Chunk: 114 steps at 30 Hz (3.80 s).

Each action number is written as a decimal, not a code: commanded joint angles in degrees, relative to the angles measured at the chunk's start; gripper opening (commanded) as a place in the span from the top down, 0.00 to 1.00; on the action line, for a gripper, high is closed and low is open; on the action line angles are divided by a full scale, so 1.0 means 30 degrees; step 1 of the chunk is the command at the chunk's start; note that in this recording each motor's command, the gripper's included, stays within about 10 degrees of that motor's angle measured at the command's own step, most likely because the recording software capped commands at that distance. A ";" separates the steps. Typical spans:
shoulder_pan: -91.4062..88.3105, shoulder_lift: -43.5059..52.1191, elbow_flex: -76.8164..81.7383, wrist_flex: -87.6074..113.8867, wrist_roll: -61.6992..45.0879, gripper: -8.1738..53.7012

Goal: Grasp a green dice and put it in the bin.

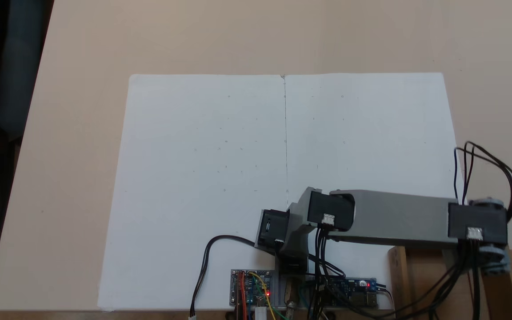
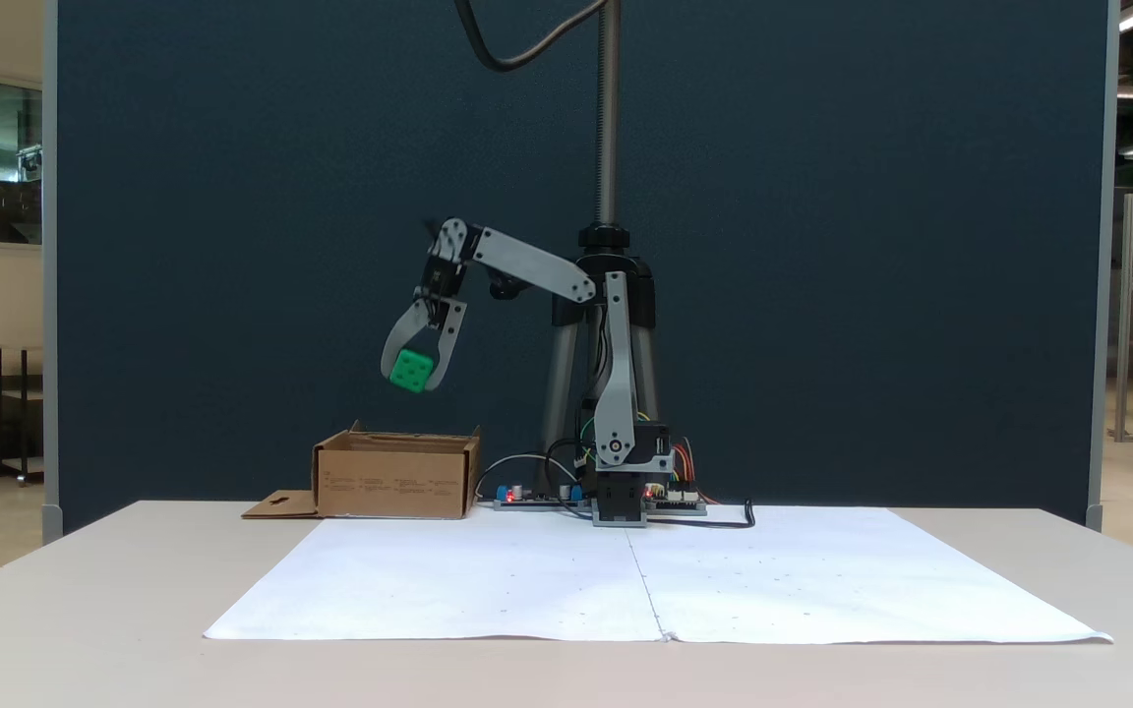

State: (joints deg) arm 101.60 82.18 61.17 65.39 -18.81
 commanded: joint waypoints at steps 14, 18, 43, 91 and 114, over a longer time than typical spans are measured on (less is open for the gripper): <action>0.0967 -0.3369 0.2373 -0.3926 -0.3076 0.23; 0.0967 -0.3340 0.2402 -0.4043 -0.3076 0.21; -1.4385 0.3369 -0.1260 -0.6035 1.0225 0.16; -3.4541 1.7607 3.8086 -3.6908 0.5889 0.18; -3.3545 1.7900 3.9375 -4.6312 0.5684 0.17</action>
State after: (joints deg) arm 0.26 129.11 175.08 -64.78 2.46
